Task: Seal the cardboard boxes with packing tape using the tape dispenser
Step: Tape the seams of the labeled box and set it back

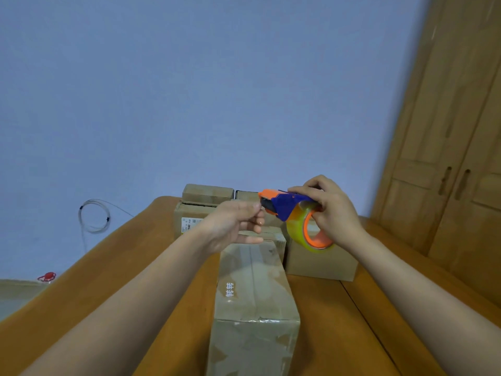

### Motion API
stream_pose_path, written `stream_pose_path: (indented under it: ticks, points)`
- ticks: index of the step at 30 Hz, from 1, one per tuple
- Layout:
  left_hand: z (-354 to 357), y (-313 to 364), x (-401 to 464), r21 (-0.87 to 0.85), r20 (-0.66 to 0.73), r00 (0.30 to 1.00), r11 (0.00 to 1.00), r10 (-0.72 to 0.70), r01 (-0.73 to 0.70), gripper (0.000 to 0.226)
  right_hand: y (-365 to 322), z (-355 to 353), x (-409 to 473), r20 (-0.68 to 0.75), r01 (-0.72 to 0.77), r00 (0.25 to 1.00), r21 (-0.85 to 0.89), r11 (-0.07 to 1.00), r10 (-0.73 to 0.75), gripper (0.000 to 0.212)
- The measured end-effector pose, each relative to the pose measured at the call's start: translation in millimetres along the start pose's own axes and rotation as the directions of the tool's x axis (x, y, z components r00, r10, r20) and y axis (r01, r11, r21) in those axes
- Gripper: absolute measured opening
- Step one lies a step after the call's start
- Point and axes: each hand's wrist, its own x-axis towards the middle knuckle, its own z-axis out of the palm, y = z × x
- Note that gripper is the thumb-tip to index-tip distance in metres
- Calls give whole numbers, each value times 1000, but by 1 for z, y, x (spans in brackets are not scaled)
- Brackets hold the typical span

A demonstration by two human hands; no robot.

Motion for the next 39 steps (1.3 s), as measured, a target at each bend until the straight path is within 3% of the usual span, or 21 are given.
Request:
stream_pose_path:
  ticks: [5, 10, 15, 18, 28, 33, 39]
  points:
    - [-5, 7, 2, 42, -81, 993, 995, -85, 88, 19, 0, 2, 9, 109, 149, 985, -109, 983, -137, 56]
    - [-12, 16, 6, 44, -67, 983, 984, -171, 175, 21, 2, 4, 19, 215, 177, 968, -214, 961, -130, 60]
    - [-22, 19, 14, 50, -191, 935, 949, -298, 312, 17, 10, 11, 29, 266, 282, 941, -267, 922, -211, 68]
    - [-26, 21, 19, 137, -223, 914, 917, -339, 374, 17, 15, 17, 28, 301, 358, 915, -294, 886, -270, 77]
    - [-41, 28, 29, 383, -293, 913, 840, -283, 383, 13, 21, 18, 21, 307, 389, 906, -333, 859, -291, 79]
    - [-89, 24, 10, 363, -347, 880, 819, -323, 444, 14, 62, -1, 1, 306, 339, 926, -417, 843, -221, 80]
    - [-93, 4, 7, 303, -264, 898, 854, -353, 424, 13, 71, 0, -12, 358, 354, 911, -428, 832, -203, 84]
